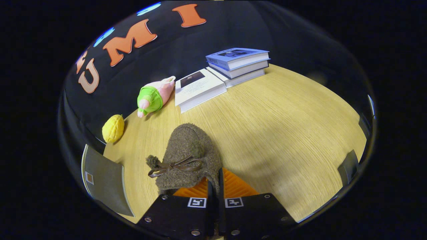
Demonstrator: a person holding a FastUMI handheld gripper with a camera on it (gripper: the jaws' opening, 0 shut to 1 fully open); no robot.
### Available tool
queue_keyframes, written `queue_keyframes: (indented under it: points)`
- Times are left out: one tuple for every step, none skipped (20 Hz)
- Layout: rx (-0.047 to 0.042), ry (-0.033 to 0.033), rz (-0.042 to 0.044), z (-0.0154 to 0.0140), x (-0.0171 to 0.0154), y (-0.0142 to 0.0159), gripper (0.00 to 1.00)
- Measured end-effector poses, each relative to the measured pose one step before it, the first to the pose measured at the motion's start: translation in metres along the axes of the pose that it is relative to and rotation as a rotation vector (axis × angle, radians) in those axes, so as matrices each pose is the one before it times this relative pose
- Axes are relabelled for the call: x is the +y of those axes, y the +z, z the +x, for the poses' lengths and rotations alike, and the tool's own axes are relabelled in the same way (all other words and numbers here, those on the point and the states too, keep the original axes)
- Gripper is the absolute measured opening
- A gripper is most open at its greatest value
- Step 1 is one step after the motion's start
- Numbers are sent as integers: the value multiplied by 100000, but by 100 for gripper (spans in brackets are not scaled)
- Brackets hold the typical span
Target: Open the storage box then place both shoes into the box .Put the left shoe in first, then the right shoe, with the right side of both shoes facing outward in a uniform manner.
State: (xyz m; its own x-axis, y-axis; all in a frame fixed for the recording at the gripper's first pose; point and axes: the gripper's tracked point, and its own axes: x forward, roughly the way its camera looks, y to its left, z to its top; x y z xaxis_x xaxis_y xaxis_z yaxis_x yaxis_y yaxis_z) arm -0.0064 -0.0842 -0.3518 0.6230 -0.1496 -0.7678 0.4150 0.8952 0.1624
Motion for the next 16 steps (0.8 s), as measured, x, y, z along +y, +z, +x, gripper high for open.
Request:
queue_keyframes:
  points:
    - [185, 1325, 128, -453, 766, -43, 6]
    - [4, 1131, 322, -353, 884, -32, 6]
    - [-240, 1216, -367, -325, 858, 84, 6]
    - [-717, 1450, -285, -490, 994, 225, 6]
    - [75, 1769, 116, -453, 1029, 13, 6]
    - [1063, 3289, 1411, -457, 1300, -133, 6]
    - [455, 3957, 1447, -366, 1433, 6, 6]
    - [166, 3137, 869, -320, 1375, 128, 6]
    - [11, 1800, -83, -318, 1088, -16, 6]
    - [-39, 788, -1284, -244, 976, 57, 6]
    - [75, 400, -999, -128, 888, -6, 6]
    - [267, 968, -1367, -223, 1090, 25, 6]
    - [245, 1449, -85, -349, 1443, -34, 5]
    - [6, 2094, 140, -264, 1305, 122, 6]
    - [-131, 2107, 213, -231, 1246, 116, 6]
    - [-68, 1697, 373, -155, 1105, 129, 6]
